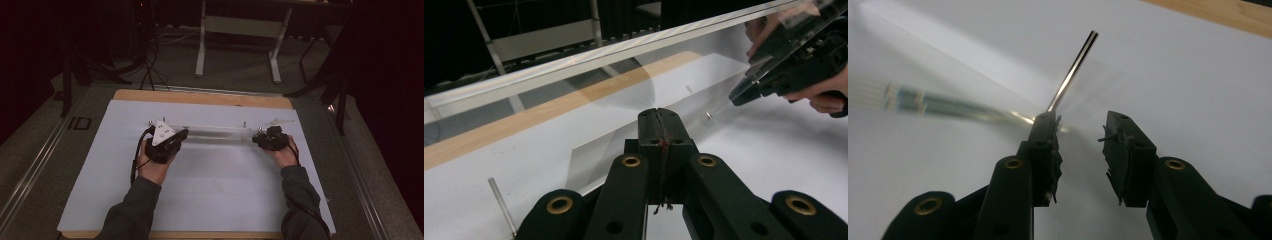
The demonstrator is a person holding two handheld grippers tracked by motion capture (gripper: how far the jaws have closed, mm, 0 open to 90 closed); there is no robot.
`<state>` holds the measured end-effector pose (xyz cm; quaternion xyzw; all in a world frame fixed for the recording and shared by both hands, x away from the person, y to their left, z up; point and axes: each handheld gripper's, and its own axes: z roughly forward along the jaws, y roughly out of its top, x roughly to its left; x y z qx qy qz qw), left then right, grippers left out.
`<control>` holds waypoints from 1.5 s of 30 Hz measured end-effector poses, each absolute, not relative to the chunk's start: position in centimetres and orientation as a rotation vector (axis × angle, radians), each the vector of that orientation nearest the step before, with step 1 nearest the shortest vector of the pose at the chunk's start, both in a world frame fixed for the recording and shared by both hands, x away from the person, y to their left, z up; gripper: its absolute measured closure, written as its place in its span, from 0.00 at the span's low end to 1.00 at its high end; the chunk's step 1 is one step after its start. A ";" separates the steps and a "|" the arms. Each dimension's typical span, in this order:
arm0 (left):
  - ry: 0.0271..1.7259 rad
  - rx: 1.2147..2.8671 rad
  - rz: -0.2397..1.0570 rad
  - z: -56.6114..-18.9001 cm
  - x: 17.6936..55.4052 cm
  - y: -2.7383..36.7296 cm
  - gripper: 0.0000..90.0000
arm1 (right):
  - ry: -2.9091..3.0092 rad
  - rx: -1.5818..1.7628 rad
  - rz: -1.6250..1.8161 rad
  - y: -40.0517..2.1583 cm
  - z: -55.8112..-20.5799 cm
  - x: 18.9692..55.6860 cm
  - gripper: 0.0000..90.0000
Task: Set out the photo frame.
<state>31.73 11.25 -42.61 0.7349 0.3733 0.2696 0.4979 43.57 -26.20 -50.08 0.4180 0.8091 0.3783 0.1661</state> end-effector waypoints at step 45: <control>0.934 1.776 0.657 -41.6 34.4 11.6 0.99 | 2.266 0.961 1.424 -24.3 -46.7 42.3 0.52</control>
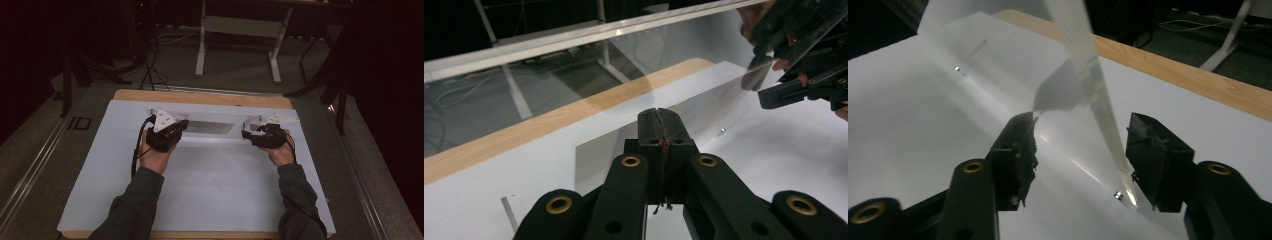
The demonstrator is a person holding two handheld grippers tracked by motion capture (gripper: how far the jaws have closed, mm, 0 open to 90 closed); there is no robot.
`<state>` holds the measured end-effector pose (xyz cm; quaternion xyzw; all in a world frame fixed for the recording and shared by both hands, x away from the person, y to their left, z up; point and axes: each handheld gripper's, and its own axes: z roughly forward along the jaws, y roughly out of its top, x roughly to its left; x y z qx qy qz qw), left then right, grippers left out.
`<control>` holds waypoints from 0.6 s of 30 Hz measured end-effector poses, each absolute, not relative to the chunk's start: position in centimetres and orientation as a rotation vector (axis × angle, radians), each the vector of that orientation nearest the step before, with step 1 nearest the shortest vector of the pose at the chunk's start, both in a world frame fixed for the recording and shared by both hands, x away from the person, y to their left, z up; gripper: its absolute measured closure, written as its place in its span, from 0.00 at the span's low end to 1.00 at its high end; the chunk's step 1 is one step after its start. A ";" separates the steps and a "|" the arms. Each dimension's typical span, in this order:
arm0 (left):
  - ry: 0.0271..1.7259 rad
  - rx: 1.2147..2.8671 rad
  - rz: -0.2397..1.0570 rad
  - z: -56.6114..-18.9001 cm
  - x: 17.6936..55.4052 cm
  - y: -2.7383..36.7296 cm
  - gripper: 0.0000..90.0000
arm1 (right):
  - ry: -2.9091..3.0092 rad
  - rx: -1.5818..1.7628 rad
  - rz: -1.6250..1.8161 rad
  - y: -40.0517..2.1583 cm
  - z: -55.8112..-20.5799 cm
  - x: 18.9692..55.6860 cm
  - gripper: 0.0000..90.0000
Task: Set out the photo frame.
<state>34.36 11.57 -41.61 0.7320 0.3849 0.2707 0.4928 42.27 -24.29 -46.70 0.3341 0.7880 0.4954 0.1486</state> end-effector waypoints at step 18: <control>1.034 1.739 0.663 -43.1 33.3 17.0 0.87 | 2.240 0.990 1.425 -24.0 -46.7 42.6 0.53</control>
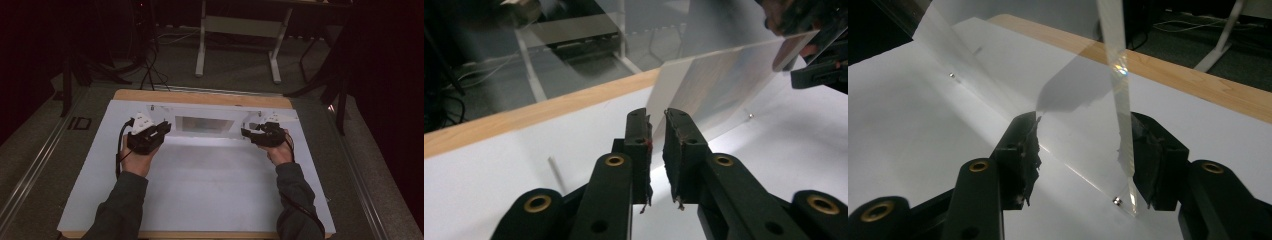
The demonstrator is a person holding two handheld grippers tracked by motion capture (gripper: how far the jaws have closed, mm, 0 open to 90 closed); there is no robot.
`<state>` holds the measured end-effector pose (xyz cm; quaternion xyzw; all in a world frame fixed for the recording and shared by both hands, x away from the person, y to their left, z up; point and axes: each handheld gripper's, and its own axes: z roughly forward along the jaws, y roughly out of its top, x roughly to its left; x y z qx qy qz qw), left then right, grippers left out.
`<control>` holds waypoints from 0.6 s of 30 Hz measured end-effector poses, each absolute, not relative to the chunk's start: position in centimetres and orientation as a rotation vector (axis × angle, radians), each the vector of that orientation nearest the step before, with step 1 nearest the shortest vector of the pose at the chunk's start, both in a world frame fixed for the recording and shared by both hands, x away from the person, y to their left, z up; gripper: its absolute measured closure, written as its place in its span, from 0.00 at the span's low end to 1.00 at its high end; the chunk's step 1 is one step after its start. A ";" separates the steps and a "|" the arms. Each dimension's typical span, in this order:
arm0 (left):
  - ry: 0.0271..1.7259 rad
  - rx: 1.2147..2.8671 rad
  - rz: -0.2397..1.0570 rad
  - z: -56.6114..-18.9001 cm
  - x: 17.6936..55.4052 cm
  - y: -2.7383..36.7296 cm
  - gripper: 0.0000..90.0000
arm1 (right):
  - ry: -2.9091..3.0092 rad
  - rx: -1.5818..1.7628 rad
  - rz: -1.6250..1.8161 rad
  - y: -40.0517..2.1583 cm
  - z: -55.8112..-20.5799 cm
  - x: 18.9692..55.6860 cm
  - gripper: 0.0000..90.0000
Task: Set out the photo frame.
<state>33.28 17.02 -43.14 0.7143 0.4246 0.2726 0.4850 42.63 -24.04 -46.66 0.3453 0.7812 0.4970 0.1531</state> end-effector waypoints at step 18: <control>1.060 1.693 0.675 -45.2 36.4 20.8 0.55 | 2.240 0.995 1.436 -24.1 -46.7 42.8 0.53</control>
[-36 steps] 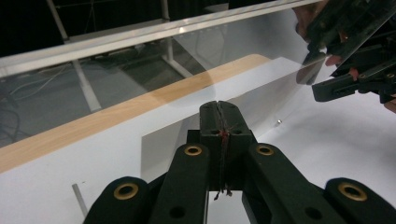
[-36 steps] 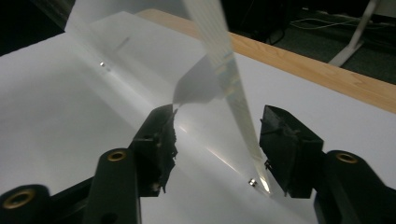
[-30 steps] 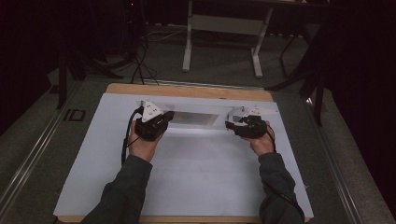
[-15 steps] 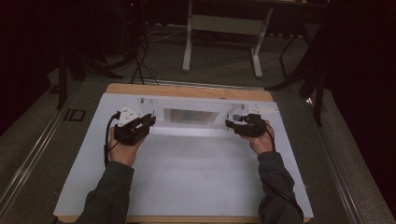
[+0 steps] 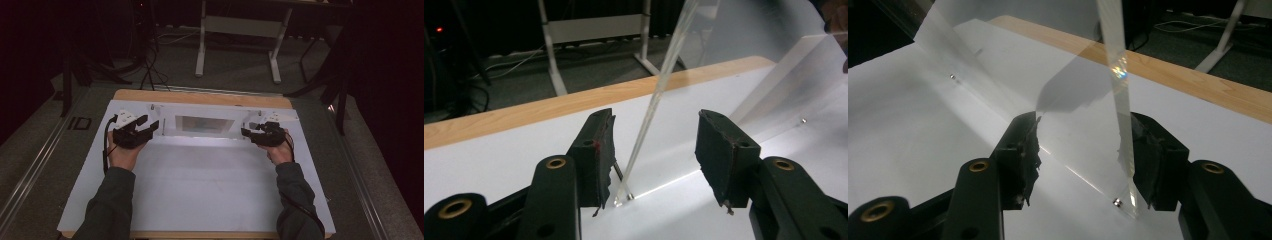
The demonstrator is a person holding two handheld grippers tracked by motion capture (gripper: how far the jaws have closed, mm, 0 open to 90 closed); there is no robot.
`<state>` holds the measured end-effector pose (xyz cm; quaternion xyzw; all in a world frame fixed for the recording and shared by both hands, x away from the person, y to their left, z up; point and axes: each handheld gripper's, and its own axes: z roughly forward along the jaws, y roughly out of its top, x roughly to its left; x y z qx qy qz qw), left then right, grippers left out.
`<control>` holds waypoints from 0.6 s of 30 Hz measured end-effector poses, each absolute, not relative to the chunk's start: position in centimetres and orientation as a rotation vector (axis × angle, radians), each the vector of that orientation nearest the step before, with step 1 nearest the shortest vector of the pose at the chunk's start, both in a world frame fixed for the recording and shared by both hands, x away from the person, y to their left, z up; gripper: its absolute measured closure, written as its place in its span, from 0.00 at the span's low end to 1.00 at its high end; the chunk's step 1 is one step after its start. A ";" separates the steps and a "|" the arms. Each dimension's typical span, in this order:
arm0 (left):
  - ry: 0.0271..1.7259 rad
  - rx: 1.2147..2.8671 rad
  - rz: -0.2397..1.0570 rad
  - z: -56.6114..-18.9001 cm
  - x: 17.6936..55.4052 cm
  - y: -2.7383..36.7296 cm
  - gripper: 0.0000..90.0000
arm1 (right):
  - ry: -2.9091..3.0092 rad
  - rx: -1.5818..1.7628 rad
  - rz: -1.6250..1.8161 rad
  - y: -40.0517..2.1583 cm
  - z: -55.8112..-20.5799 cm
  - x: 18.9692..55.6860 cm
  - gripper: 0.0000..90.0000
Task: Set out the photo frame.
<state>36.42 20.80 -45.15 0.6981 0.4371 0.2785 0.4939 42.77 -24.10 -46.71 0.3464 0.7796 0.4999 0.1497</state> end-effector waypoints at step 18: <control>0.939 1.698 0.592 -46.9 39.2 20.6 0.56 | 2.217 1.013 1.462 -24.1 -46.7 43.4 0.53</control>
